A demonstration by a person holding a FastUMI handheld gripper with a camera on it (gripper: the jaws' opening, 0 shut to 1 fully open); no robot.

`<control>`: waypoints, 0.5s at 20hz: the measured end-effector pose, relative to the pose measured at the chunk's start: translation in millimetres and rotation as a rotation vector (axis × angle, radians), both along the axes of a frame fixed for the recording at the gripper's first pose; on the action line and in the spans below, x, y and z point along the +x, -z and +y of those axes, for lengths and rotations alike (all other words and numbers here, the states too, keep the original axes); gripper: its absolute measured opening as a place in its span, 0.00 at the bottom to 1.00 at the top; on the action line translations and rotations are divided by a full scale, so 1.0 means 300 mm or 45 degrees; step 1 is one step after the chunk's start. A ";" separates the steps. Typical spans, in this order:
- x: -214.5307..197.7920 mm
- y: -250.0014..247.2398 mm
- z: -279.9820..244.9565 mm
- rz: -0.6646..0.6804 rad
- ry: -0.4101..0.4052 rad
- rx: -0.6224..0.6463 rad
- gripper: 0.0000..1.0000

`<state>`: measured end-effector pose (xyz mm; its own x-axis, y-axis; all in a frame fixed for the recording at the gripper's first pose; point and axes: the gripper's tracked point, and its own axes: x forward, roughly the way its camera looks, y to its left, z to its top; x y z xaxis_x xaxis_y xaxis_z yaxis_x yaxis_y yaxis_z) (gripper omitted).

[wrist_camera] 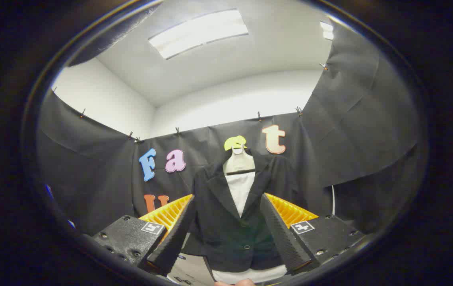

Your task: Iron the clothes twice with a garment steamer, once on the left side and once on the right side.

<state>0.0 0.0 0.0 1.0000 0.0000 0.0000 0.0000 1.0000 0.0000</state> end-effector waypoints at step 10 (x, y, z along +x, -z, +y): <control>-0.021 0.184 -0.088 0.156 0.094 -0.004 1.00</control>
